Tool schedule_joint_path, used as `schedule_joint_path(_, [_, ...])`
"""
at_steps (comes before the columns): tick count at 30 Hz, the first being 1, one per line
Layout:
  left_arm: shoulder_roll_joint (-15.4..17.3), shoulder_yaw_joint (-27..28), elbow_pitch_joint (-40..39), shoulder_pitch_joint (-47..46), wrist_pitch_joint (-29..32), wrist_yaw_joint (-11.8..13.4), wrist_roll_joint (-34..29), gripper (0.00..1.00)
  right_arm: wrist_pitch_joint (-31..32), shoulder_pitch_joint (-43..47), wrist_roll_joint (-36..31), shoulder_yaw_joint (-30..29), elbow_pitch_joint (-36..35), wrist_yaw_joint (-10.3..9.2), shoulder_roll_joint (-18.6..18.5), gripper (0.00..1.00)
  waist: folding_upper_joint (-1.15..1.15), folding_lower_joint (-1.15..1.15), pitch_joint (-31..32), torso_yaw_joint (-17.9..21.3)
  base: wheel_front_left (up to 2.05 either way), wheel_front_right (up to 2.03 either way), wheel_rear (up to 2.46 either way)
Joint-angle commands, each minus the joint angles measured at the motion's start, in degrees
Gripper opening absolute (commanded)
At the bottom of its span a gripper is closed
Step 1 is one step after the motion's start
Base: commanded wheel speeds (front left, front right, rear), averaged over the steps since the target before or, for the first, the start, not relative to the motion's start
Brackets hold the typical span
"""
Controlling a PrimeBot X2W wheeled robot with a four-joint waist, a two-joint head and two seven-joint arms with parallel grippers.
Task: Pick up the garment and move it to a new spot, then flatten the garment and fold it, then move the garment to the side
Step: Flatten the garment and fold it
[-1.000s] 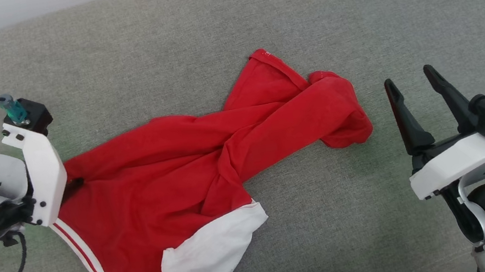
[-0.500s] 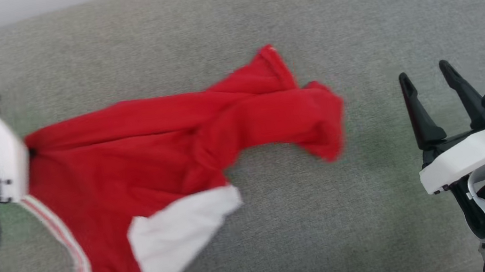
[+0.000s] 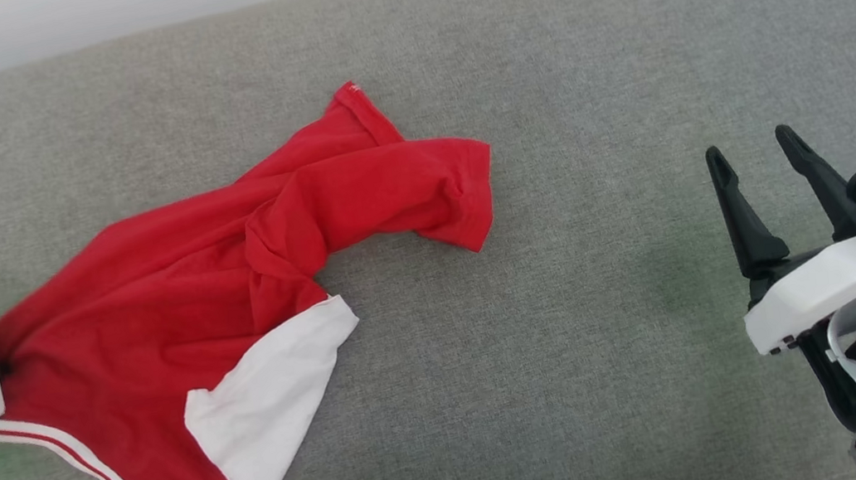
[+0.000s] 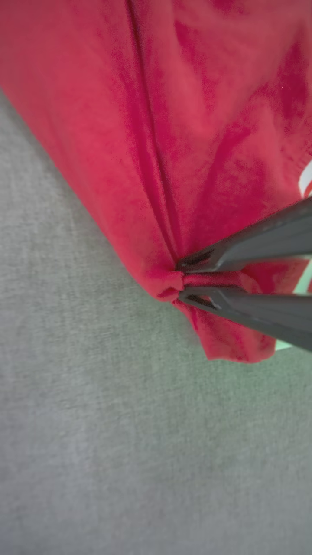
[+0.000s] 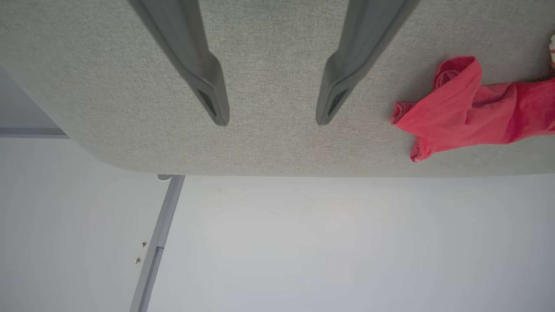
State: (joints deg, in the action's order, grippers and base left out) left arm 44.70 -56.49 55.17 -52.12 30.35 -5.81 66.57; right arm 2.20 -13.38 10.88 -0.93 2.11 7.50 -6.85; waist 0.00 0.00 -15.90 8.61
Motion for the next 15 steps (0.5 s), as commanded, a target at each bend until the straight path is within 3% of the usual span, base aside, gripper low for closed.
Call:
schedule_joint_path(1, [-1.15,-0.58,1.12,4.00,2.21,0.16,1.02,0.00,0.39,0.89,-0.26,0.07,-0.24,-0.02,-0.04,1.00,0.00,0.00,0.40,-0.24,0.00,0.00,0.00])
schedule_joint_path(10, [-2.56,-0.55,0.19,9.11,5.31,0.07,4.07,0.00,1.94,2.06,0.40,0.53,-0.85,-0.02,-0.65,1.00,0.00,0.00,1.75,-1.47,0.00,0.00,0.00])
schedule_joint_path(11, [-2.46,-0.36,-0.34,8.91,4.42,0.07,4.00,0.20,2.20,2.07,0.58,0.70,-0.93,-0.02,-0.66,1.00,0.00,0.00,1.86,-1.66,0.00,0.00,0.00])
schedule_joint_path(12, [-2.33,0.04,-0.93,8.56,3.28,0.06,3.96,0.54,2.24,2.08,0.69,0.84,-1.02,-0.02,-0.69,1.00,0.00,0.00,1.97,-1.85,0.00,0.00,0.00])
schedule_joint_path(13, [-2.23,0.67,-1.46,8.07,2.07,0.22,4.18,1.00,2.44,2.11,0.70,1.23,-1.06,-0.02,-0.76,1.00,0.00,0.00,2.12,-2.06,0.00,0.00,0.00])
schedule_joint_path(15, [-2.07,1.69,-2.67,7.04,-0.11,0.54,4.50,1.00,2.82,2.15,0.83,2.33,-1.03,-0.02,-0.97,1.00,0.00,0.00,2.47,-2.52,0.00,0.00,0.00])
